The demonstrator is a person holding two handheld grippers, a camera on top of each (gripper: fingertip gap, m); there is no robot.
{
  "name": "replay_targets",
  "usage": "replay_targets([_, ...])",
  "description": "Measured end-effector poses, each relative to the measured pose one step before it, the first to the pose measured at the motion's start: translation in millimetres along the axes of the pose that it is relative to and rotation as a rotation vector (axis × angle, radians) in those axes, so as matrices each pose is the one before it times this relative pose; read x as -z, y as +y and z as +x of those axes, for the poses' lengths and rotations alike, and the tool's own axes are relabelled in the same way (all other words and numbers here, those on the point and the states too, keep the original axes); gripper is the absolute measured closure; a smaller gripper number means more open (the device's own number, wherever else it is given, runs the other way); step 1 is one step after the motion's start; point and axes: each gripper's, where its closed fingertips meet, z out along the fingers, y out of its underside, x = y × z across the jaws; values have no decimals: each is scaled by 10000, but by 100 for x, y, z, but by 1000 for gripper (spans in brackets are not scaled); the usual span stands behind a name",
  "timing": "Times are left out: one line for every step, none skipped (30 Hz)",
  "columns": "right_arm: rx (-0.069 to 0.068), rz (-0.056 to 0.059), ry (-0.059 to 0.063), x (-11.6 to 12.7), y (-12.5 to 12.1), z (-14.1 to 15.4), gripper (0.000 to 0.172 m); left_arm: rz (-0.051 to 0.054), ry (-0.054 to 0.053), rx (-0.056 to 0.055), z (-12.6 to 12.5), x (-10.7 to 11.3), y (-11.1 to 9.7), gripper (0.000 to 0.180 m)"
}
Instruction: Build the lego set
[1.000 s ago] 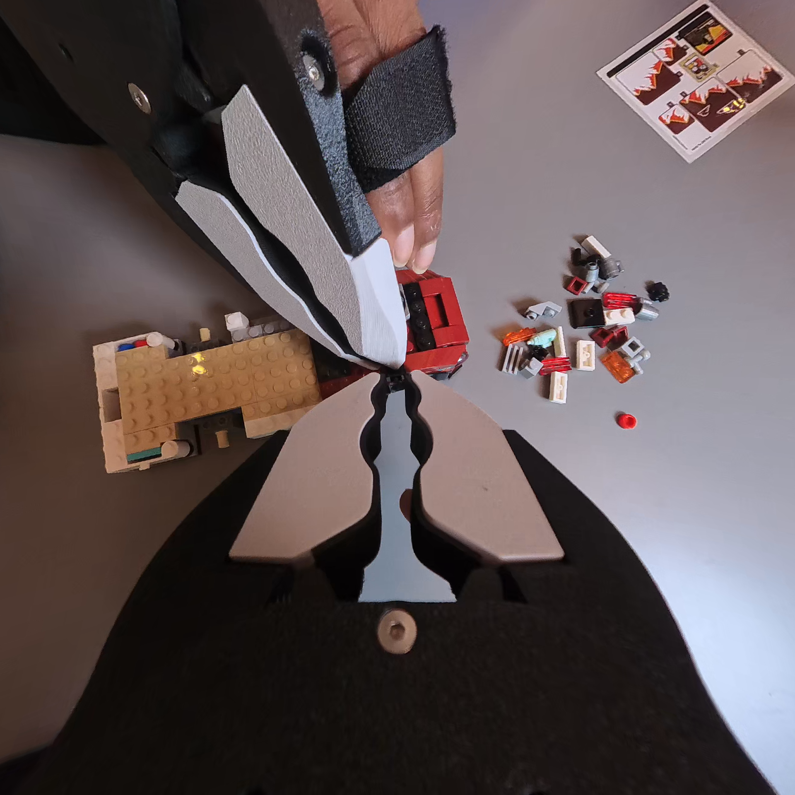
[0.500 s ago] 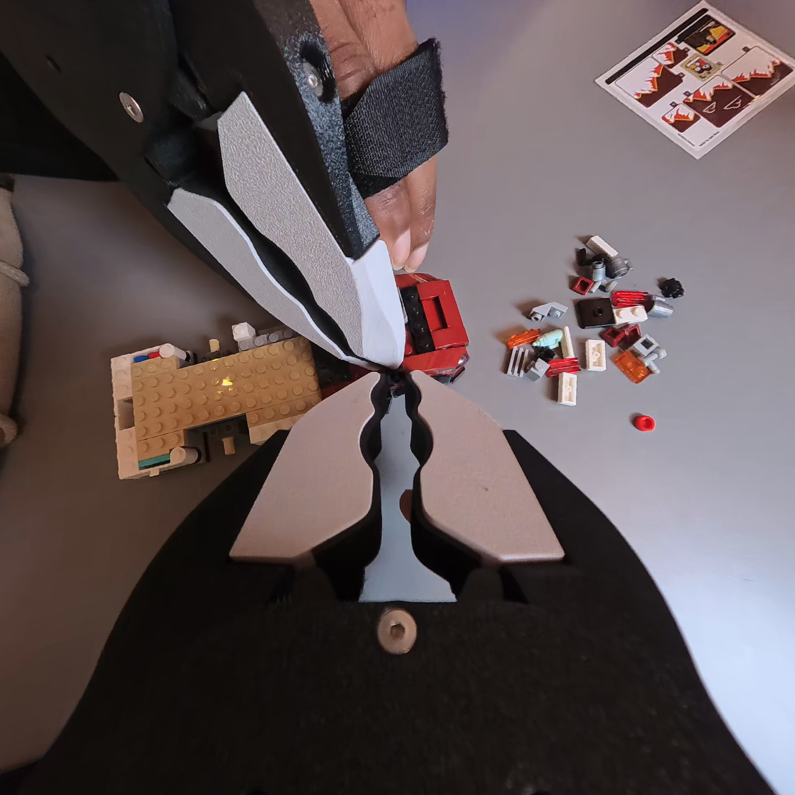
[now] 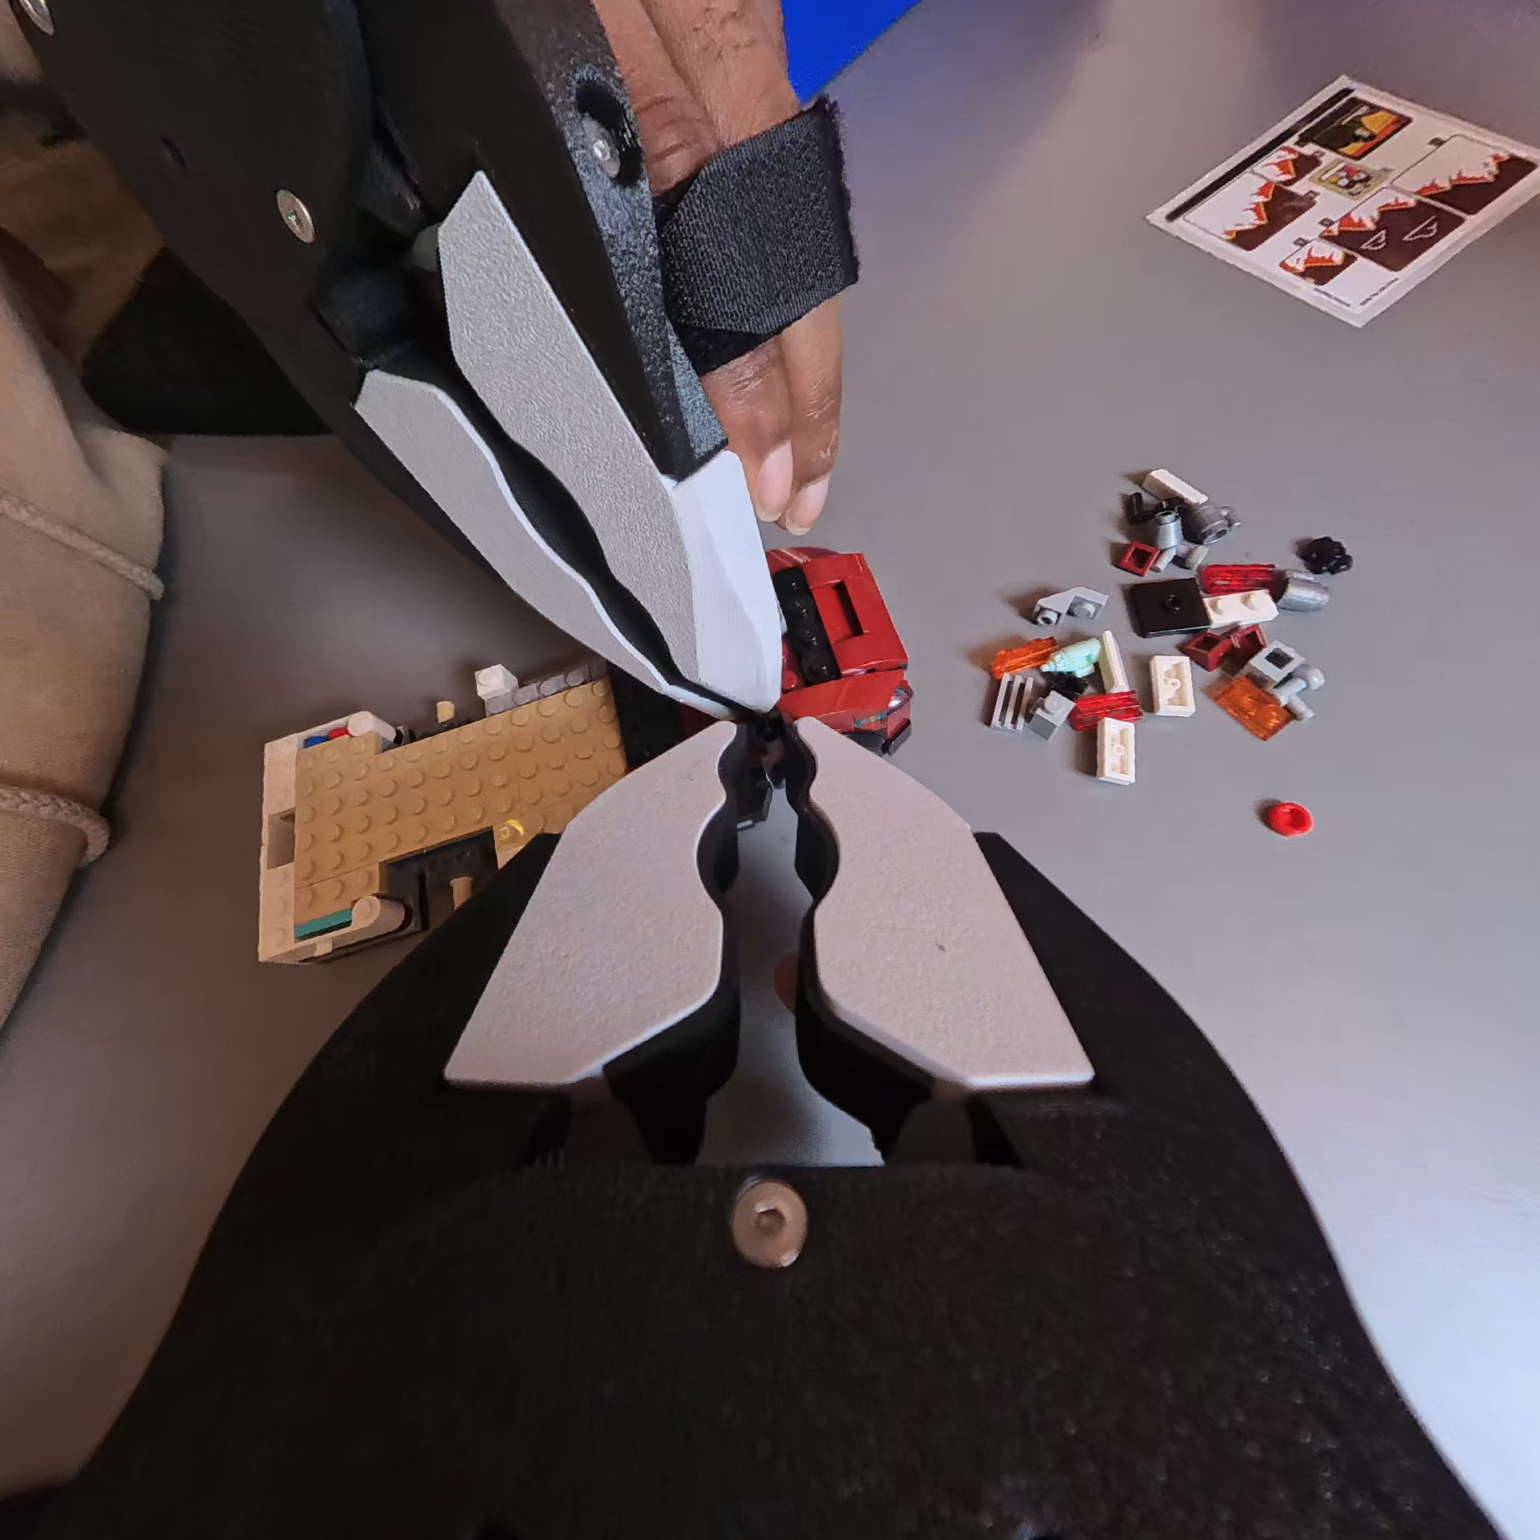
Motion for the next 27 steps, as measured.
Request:
replay_targets([-20,113,-3,17,-6,-6,164,36,15,83,-3,-4,-13,175])
replay_targets([28,61,52,37,18,9,164,44,-4,69,-2,-12,-27,175])
replay_targets([80,10,120,49,28,12,163,37,-5,26,-18,-27,-33,175])
replay_targets([96,-27,197,50,47,25,163,37,-1,-28,-25,-43,-50,175])
replay_targets([87,-45,277,39,47,36,163,68,8,-51,-43,-59,-57,175])
replay_targets([64,-17,355,80,37,56,163,110,28,-54,-58,-71,-70,175])
replay_targets([9,4,389,94,78,76,163,141,64,-13,-67,-80,-70,175])
replay_targets([-68,39,395,103,79,74,163,119,71,-9,-61,-88,-83,175])
replay_targets([-96,59,387,133,101,71,163,114,43,-133,-58,-102,-110,175])
replay_targets([-56,52,392,185,122,76,163,118,12,-213,-84,-138,-153,175])
replay_targets([-76,27,393,223,147,92,163,126,2,-203,-98,-177,-190,175])
replay_targets([-118,16,361,237,160,91,163,138,29,-172,-98,-177,-209,175])
replay_targets([-102,36,320,230,147,92,163,131,56,-116,-97,-171,-194,175])
replay_targets([-89,71,267,228,127,68,163,135,53,-133,-87,-157,-204,175])
replay_targets([-66,104,191,200,90,56,163,129,31,-181,-53,-130,-163,175])
replay_targets([-43,128,119,169,23,39,163,117,31,-146,-46,-104,-141,175])
replay_targets([-71,91,59,145,28,41,163,108,31,-109,-28,-83,-113,175])
replay_targets([-128,14,-5,96,53,41,162,83,22,-113,-38,-53,-65,175])
replay_targets([-138,10,-52,67,24,-18,162,57,5,-113,-21,-33,-33,175])
replay_targets([-83,17,-52,40,23,-36,162,41,5,-89,-16,-26,-31,175])
replay_targets([-33,14,4,18,11,-7,162,29,-3,-73,2,-15,-10,175])
replay_targets([0,7,36,-4,-9,5,163,14,-7,-63,2,0,-8,175])
replay_targets([10,2,49,-7,-6,-15,163,7,-12,-38,-1,-2,13,175])
replay_targets([16,-4,78,-11,8,5,164,3,-8,-2,-5,1,-10,175])
replay_targets([-10,-3,85,9,7,11,164,6,-21,9,1,-9,2,175])
replay_targets([-48,2,77,1,10,5,164,8,-29,50,-6,-2,3,175])
replay_targets([-55,7,62,-2,-8,-1,164,21,-26,104,-8,-2,21,175])
